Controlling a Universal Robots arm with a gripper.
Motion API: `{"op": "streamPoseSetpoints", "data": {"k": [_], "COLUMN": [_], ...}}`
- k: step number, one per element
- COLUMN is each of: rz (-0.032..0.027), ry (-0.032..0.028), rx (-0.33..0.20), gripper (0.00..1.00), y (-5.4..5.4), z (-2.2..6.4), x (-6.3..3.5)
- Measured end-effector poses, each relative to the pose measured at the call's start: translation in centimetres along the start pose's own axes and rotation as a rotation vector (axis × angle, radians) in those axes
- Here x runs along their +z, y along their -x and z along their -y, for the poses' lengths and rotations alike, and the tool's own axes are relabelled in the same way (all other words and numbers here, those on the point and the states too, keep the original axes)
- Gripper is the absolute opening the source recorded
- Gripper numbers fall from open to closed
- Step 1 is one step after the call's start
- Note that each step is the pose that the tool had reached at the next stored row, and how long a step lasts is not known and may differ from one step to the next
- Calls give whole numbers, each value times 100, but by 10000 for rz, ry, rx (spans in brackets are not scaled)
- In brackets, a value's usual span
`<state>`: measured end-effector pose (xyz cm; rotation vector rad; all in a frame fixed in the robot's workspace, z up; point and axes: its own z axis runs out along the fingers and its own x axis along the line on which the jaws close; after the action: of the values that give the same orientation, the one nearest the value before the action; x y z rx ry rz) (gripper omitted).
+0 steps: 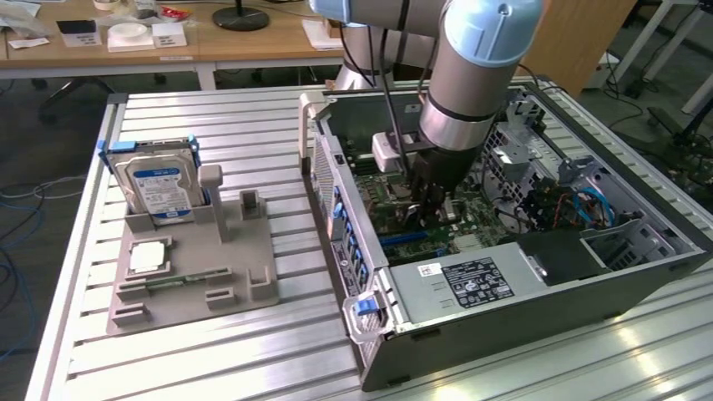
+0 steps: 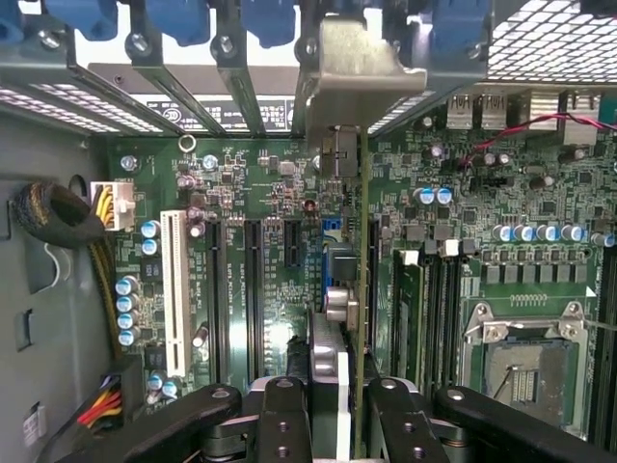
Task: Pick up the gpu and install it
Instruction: 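Insert the gpu into the slot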
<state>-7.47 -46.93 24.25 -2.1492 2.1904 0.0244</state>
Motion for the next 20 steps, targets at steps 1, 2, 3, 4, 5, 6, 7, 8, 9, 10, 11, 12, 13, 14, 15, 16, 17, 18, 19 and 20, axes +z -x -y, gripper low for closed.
{"op": "streamPoseSetpoints", "data": {"k": [1,2,3,4,5,6,7,8,9,10,11,12,13,14,15,16,17,18,19,20], "rz": [0,0,0,0,0,0,-1,-2,-2,-1,0,0,0,0,0,0,-1,0,0,-2], "ry": [0,-1,0,0,-1,0,0,0,0,0,-1,-1,-1,-1,0,0,0,1,2,4], "rx": [1,0,0,0,0,0,0,1,0,0,0,0,-1,-1,-2,-1,0,0,0,0], "gripper": [28,28,28,28,28,28,28,28,28,28,28,28,28,28,28,28,28,28,28,28], "y": [0,-1,-1,-1,0,2,3,5,8,10,12,13,14,14,14,14,14,13,13,12], "z": [-4,-7,-13,-18,-25,-33,-39,-46,-53,-58,-63,-66,-68,-69,-70,-71,-72,-73,-73,-73], "x": [5,10,16,21,26,31,35,38,42,46,50,54,59,66,73,81,90,99,106,108]}}
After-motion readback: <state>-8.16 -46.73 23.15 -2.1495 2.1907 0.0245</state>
